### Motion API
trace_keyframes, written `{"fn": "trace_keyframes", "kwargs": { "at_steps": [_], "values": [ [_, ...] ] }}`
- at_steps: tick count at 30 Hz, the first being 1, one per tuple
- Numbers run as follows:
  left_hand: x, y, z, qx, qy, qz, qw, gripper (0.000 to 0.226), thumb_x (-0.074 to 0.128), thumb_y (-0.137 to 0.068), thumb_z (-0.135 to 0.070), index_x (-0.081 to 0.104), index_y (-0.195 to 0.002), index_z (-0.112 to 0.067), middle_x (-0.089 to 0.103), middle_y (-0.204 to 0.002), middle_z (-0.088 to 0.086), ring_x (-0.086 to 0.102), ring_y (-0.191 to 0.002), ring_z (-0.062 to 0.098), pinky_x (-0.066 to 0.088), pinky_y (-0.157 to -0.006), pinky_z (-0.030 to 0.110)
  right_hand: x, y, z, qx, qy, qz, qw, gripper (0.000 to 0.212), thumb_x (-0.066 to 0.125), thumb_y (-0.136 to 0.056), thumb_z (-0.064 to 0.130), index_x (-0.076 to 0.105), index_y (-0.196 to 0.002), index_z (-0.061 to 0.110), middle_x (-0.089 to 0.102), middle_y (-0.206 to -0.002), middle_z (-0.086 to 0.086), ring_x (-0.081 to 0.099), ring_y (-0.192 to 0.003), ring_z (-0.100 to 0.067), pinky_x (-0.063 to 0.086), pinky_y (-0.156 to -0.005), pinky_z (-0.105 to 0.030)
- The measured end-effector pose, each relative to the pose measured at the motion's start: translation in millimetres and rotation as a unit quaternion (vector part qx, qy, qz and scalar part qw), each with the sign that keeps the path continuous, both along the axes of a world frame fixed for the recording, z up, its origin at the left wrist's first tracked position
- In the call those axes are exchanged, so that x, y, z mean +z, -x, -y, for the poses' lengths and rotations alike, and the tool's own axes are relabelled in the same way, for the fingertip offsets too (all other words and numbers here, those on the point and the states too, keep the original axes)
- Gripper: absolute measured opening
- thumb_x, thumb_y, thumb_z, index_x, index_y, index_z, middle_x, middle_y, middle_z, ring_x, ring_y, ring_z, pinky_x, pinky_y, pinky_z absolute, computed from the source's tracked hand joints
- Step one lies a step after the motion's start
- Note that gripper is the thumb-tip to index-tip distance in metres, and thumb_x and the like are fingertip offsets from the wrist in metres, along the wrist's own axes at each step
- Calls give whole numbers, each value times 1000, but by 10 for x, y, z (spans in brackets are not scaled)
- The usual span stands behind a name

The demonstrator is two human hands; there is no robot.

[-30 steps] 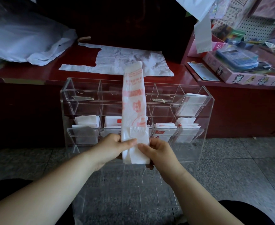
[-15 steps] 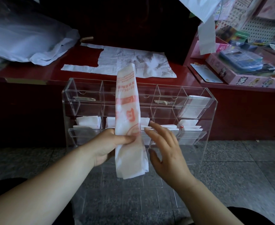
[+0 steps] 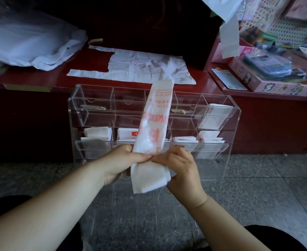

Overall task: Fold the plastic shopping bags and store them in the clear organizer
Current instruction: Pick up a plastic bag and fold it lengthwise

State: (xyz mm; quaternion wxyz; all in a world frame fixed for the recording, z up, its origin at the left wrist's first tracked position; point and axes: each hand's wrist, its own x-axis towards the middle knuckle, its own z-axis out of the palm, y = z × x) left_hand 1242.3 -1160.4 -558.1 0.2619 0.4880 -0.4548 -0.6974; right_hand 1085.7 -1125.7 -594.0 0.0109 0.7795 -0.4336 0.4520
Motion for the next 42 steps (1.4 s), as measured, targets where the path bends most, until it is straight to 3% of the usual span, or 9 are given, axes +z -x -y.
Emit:
{"fn": "trace_keyframes", "kwargs": {
  "at_steps": [5, 10, 17, 20, 25, 27, 30, 34, 42],
  "values": [
    [13, 17, 6, 19, -31, -108, 994, 16, 64, -80, -13, 65, -94, -7, 73, -81, 0, 68, -71, 8, 53, -61, 16, 7, -27, -19, -7, -151, 102, 983, 19, 54, -77, 29, 66, -91, 22, 58, -91, 8, 51, -81, -10, 40, -67, -19],
    [70, 109, -14, 63, -27, -185, 980, 19, 48, -88, -12, 67, -87, -9, 73, -77, 7, 69, -66, 15, 56, -58, 23, 81, -83, -65, -36, -311, 203, 928, 34, 47, -72, 51, 64, -59, 25, 60, -61, 11, 53, -73, -11, 42, -75, -30],
    [-17, 162, -31, 91, -33, -226, 969, 37, 49, -76, -35, 65, -100, -13, 72, -97, 9, 69, -88, 21, 55, -80, 34, 145, -67, -71, -78, -332, 309, 888, 55, 56, -88, 10, 46, -37, 30, 42, -41, 16, 39, -54, 0, 29, -53, -11],
    [8, 174, -94, 65, 40, -179, 981, 45, 63, -65, -57, 69, -90, -20, 74, -87, 0, 70, -83, 14, 55, -79, 27, 143, -86, -61, -95, -319, 284, 899, 52, 58, -85, 10, 52, -39, 35, 49, -48, 18, 38, -58, -1, 31, -57, -11],
    [-68, 217, -136, 140, 128, -42, 981, 5, 71, -73, -20, 68, -77, -21, 73, -72, -4, 68, -77, 17, 53, -74, 29, 183, -118, -89, -69, -356, 289, 886, 38, 59, -85, 8, 50, -54, 27, 48, -65, 7, 45, -63, 0, 36, -61, -9],
    [-69, 209, -117, 152, 140, -16, 978, 9, 64, -80, -14, 68, -75, -19, 72, -68, -6, 68, -69, 11, 52, -70, 26, 197, -117, -87, -28, -393, 383, 835, 8, 60, -86, 14, 54, -80, 16, 58, -79, -1, 54, -68, 0, 45, -63, -13],
    [-49, 208, -146, 99, 149, 3, 984, 12, 65, -79, -11, 69, -73, -20, 72, -68, -5, 68, -66, 7, 53, -65, 22, 170, -51, -37, 26, -448, 497, 743, 35, 65, -80, 28, 54, -109, 12, 67, -102, -4, 65, -93, -16, 54, -77, -25],
    [-72, 238, -194, 24, 137, 31, 990, 14, 68, -77, -6, 65, -71, -19, 69, -58, -12, 65, -56, 0, 50, -53, 13, 252, -25, -24, 36, -442, 518, 732, 9, 56, -88, 10, 64, -90, 12, 71, -81, 0, 66, -78, -15, 55, -67, -23],
    [-46, 281, -235, 11, 170, 41, 985, 11, 60, -84, -19, 61, -73, -23, 65, -53, -20, 61, -53, -7, 43, -50, 6, 288, -17, -4, 89, -464, 521, 711, 28, 40, -93, 0, 64, -90, 14, 70, -88, -2, 66, -83, -15, 52, -83, -31]
  ]
}}
